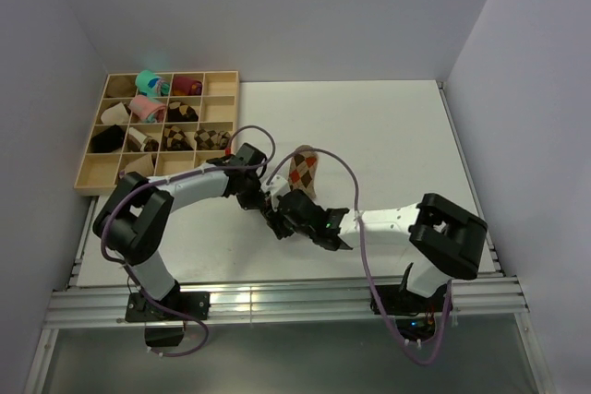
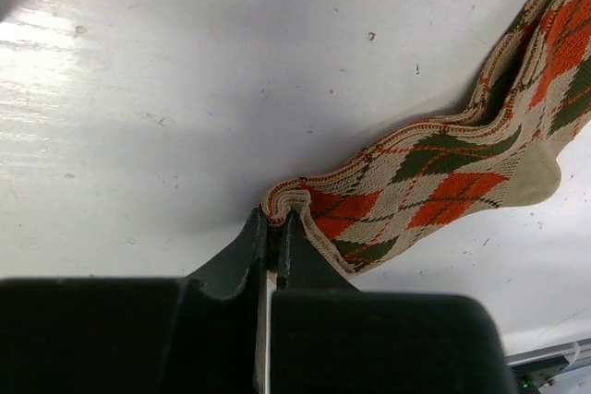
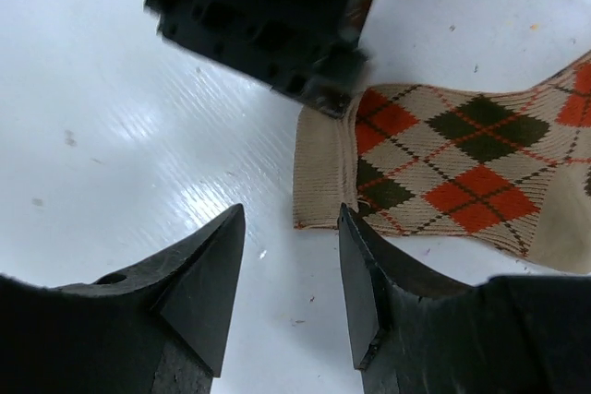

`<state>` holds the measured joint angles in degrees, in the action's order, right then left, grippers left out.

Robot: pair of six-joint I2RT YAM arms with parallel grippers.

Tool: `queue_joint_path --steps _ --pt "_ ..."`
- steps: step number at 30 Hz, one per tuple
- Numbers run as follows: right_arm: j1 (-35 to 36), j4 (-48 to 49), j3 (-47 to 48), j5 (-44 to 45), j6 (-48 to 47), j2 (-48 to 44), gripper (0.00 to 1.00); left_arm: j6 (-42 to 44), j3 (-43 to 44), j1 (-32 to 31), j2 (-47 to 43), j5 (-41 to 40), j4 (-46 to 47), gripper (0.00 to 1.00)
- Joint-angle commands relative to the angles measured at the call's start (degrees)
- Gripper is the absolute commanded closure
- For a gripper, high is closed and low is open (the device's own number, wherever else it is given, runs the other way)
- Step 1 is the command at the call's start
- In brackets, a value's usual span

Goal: Roll the socks
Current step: Roll the sock at the center of the board.

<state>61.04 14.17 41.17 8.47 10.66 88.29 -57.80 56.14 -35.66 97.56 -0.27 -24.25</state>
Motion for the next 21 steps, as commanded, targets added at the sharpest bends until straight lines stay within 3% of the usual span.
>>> queue_joint_path --steps 1,21 --pt "2.9 3.7 1.9 8.5 -5.5 3.0 0.47 3.5 1.3 0.0 2.4 0.9 -3.6 1.0" --pt "5.8 0.8 7.6 15.2 -7.9 14.5 0.51 6.7 2.2 0.3 2.9 1.9 -4.4 1.0"
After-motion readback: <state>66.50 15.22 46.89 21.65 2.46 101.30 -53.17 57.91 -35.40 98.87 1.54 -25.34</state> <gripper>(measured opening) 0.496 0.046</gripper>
